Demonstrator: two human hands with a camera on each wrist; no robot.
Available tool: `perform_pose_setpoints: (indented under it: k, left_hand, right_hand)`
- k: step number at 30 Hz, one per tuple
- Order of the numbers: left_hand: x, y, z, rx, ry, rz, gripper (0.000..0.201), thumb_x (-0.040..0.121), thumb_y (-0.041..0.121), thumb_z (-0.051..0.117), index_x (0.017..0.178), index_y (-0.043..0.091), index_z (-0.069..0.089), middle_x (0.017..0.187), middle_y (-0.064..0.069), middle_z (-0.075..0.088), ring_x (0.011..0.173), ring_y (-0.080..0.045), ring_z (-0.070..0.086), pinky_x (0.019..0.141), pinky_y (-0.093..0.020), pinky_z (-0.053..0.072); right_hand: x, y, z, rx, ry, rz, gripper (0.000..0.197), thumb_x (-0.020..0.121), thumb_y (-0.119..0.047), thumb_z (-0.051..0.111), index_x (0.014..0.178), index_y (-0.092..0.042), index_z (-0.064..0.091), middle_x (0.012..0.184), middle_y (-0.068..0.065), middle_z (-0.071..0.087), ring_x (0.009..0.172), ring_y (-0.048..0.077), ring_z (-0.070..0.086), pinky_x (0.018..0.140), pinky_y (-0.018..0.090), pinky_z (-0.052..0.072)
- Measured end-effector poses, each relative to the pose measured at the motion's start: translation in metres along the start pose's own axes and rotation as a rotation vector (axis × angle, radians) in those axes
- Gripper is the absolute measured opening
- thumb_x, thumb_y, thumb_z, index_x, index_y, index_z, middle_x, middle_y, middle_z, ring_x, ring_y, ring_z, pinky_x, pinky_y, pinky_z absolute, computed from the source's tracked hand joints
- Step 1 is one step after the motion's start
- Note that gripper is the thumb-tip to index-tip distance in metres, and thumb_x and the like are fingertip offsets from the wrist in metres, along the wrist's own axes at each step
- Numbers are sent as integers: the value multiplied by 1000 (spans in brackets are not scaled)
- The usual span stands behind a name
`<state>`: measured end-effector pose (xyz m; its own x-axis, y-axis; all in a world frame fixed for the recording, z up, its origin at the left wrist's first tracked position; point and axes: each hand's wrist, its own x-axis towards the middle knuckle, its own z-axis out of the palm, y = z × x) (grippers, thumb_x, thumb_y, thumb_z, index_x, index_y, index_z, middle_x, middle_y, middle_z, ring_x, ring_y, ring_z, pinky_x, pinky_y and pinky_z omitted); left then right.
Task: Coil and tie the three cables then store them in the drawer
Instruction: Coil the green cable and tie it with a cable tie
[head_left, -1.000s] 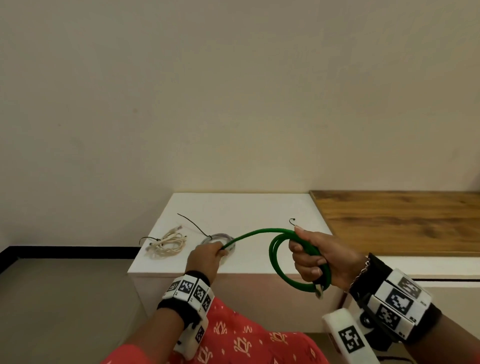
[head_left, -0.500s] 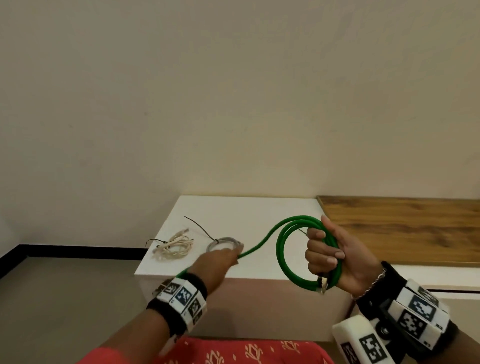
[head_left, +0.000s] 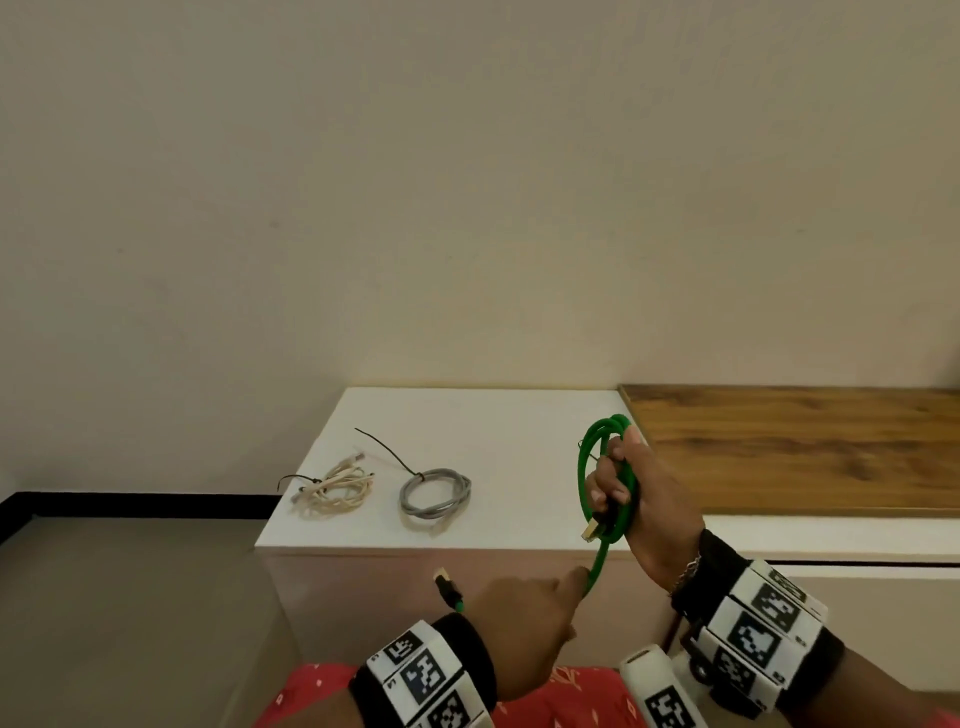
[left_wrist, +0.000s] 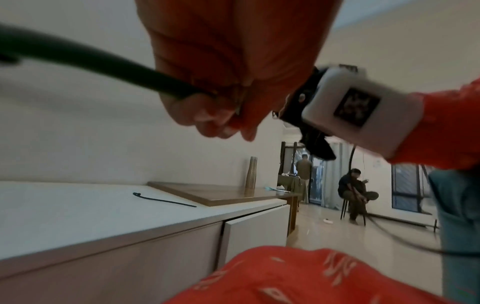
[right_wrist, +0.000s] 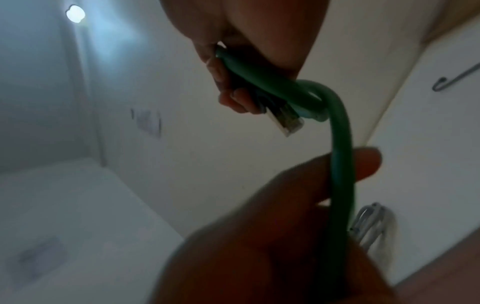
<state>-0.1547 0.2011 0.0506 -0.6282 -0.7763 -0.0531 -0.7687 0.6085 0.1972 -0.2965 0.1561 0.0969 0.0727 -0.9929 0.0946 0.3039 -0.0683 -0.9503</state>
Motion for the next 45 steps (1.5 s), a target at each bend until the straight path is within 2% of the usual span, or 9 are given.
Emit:
perform_pose_setpoints:
  k: [4, 8, 14, 17, 22, 26, 31, 37, 45]
  left_hand:
    - [-4, -5, -9, 125, 119, 83, 24, 93, 12, 40, 115, 7, 48, 102, -15, 62, 81, -36, 61, 66, -38, 49]
    - [-9, -10, -16, 350, 467, 233, 24, 74, 47, 57, 74, 23, 52, 59, 10, 60, 45, -6, 54, 38, -17, 38]
    - [3, -24, -34, 92, 828, 357, 30, 78, 42, 57, 78, 13, 49, 72, -3, 57, 56, -12, 51, 50, -21, 45]
    - [3, -34, -36, -206, 823, 259, 28, 78, 37, 59, 85, 16, 42, 91, 4, 40, 67, -9, 43, 60, -17, 44]
    - [3, -38, -33, -346, 826, 239, 19, 84, 31, 56, 84, 18, 43, 85, 7, 42, 71, -7, 41, 65, -15, 37]
    - [3, -39, -28, -297, 832, 243, 20, 93, 36, 41, 92, 17, 49, 84, -7, 61, 81, -9, 46, 72, -17, 39]
    - [-1, -45, -24, -490, 769, 130, 34, 86, 37, 42, 87, 11, 62, 72, 15, 58, 79, -1, 43, 69, -11, 38]
    - [-3, -40, -18, -941, 648, -123, 24, 94, 27, 44, 71, 22, 46, 50, 4, 51, 46, -12, 56, 53, -31, 47]
    - [-2, -49, -18, -1488, 232, -267, 43, 99, 33, 28, 78, 12, 60, 55, 2, 63, 62, -18, 66, 65, -31, 52]
  right_hand:
    - [-2, 11, 4, -260, -3, -61, 36, 97, -32, 31, 66, -13, 35, 45, -6, 37, 46, 12, 43, 44, 24, 39]
    - [-5, 22, 7, -409, -97, -26, 32, 96, -31, 33, 74, -11, 44, 51, -3, 39, 49, 11, 43, 51, 23, 38]
    - [-15, 21, 16, -438, -384, 161, 43, 96, -36, 30, 74, -9, 55, 66, 8, 54, 56, 13, 53, 57, 22, 46]
    - [-17, 18, 18, -365, -467, 244, 55, 85, -50, 27, 61, -10, 57, 54, 5, 57, 43, 10, 52, 44, 17, 43]
    - [-16, 13, 18, -226, -497, 348, 56, 79, -61, 29, 52, -16, 48, 41, -2, 46, 33, 11, 46, 40, 18, 38]
    - [-15, 9, 11, -152, -577, 372, 53, 68, -64, 61, 68, -11, 57, 39, -6, 36, 31, 9, 43, 37, 17, 37]
    - [-15, 6, 6, -120, -676, 390, 50, 70, -53, 69, 85, -5, 66, 36, -8, 37, 32, 8, 50, 36, 15, 39]
    - [-16, 8, 16, -437, -345, 220, 39, 81, -38, 54, 88, 0, 64, 41, -5, 47, 36, 12, 53, 40, 21, 41]
    - [-12, 26, 8, -525, -172, 110, 35, 95, -23, 42, 87, 6, 59, 47, -1, 38, 33, 7, 35, 37, 18, 31]
